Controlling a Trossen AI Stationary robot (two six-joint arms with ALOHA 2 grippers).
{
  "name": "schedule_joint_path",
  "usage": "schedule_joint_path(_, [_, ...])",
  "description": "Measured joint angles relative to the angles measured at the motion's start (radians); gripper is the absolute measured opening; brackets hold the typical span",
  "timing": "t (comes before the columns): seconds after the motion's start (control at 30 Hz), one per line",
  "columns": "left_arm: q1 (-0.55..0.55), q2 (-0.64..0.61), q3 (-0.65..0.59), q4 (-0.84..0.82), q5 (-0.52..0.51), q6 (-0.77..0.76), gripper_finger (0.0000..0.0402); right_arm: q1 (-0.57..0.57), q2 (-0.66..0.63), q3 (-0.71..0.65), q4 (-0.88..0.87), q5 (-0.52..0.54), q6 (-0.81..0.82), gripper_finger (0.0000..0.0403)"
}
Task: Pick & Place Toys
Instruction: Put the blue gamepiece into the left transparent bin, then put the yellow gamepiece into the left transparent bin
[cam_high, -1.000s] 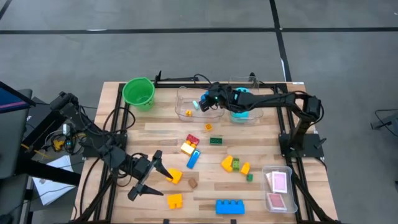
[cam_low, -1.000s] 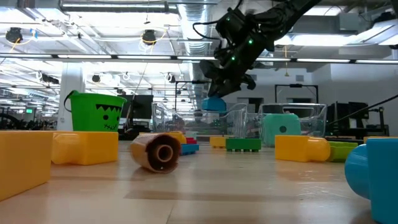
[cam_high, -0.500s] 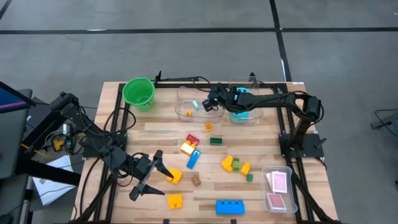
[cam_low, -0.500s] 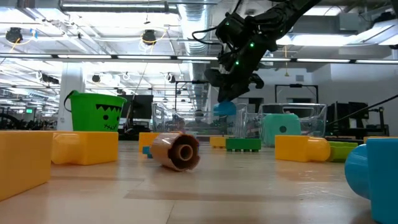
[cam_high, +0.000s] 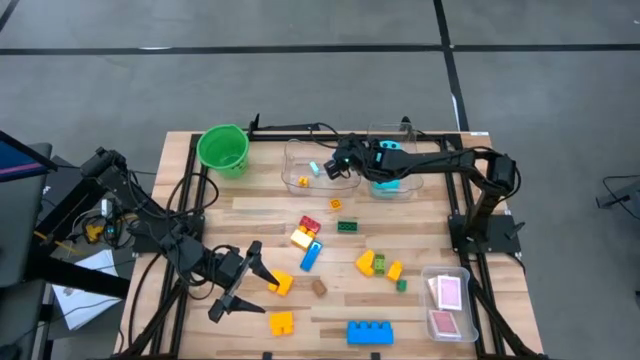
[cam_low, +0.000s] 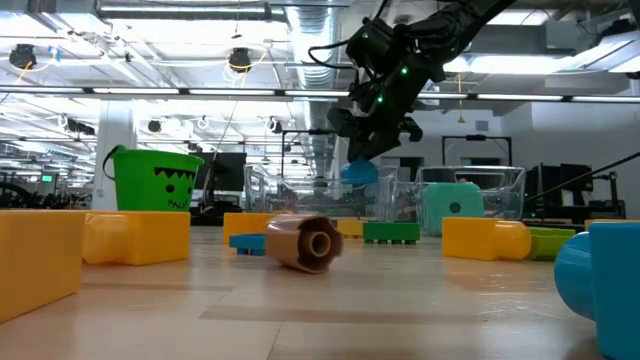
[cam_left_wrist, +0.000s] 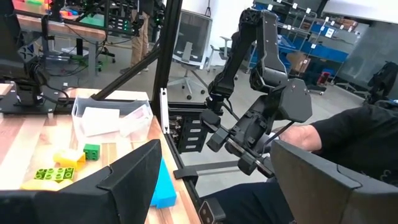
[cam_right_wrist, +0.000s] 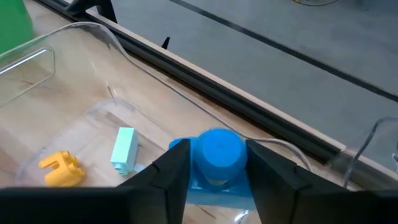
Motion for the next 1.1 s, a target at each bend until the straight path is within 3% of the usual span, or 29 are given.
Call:
schedule_joint_path(0.6, [0.0, 0.0, 0.0, -0.015, 0.0, 0.0, 0.0298, 0.085, -0.012, 0.0, 0.061, 0.049, -0.136, 0.0201])
schedule_joint_path(0.83, [0.0, -0.001, -0.001, -0.056, 0.0, 0.0, 0.0298, 0.245, -0.046, 0.002, 0.014, 0.045, -0.185, 0.0192])
schedule_joint_path(1.1, [0.0, -0.001, -0.001, -0.072, -0.004, 0.0, 0.0298, 0.543, -0.106, 0.001, -0.042, -0.076, -0.182, 0.0186])
